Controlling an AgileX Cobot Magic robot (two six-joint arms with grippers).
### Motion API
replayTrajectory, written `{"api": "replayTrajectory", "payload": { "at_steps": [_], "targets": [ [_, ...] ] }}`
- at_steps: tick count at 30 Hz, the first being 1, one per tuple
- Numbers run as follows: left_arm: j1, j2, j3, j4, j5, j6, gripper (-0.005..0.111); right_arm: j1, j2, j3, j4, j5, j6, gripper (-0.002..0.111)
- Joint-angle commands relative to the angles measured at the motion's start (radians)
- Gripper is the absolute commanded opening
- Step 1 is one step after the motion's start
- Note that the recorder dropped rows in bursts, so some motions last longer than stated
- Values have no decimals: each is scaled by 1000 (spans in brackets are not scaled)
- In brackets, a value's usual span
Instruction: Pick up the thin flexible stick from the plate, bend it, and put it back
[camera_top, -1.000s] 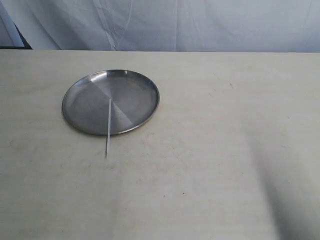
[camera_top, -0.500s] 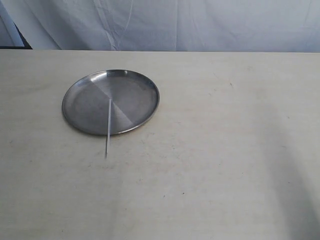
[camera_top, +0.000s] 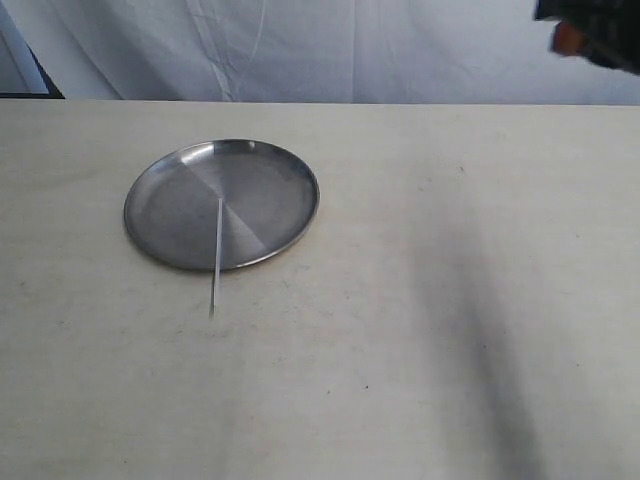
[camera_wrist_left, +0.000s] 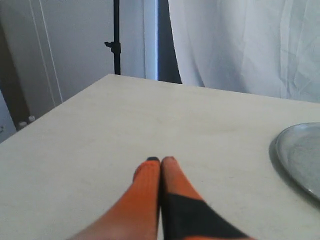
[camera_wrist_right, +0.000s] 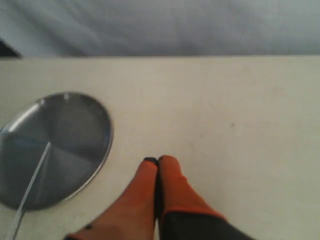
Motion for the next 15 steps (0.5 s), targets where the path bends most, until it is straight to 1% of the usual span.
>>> {"api": "replayTrajectory", "payload": {
  "at_steps": [1, 3, 5, 8, 9, 11, 15],
  "targets": [
    [-9, -4, 5, 62, -4, -1, 0, 146, 206, -162, -16, 97, -35, 0],
    [-9, -4, 5, 121, -4, -1, 0, 223, 297, -238, -36, 154, -35, 0],
    [-9, -4, 5, 205, -4, -1, 0, 285, 395, -331, -60, 285, -29, 0],
    [-9, -4, 5, 255, -4, -1, 0, 364, 521, -440, -104, 409, -26, 0],
    [-9, -4, 5, 276, -8, 1, 0, 386, 556, -470, -118, 430, -24, 0],
    [-9, -4, 5, 366, -28, 16, 0, 418, 604, -507, -124, 449, 15, 0],
    [-9, -4, 5, 614, -119, 24, 0, 466, 648, -526, -116, 433, 30, 0]
  ]
}}
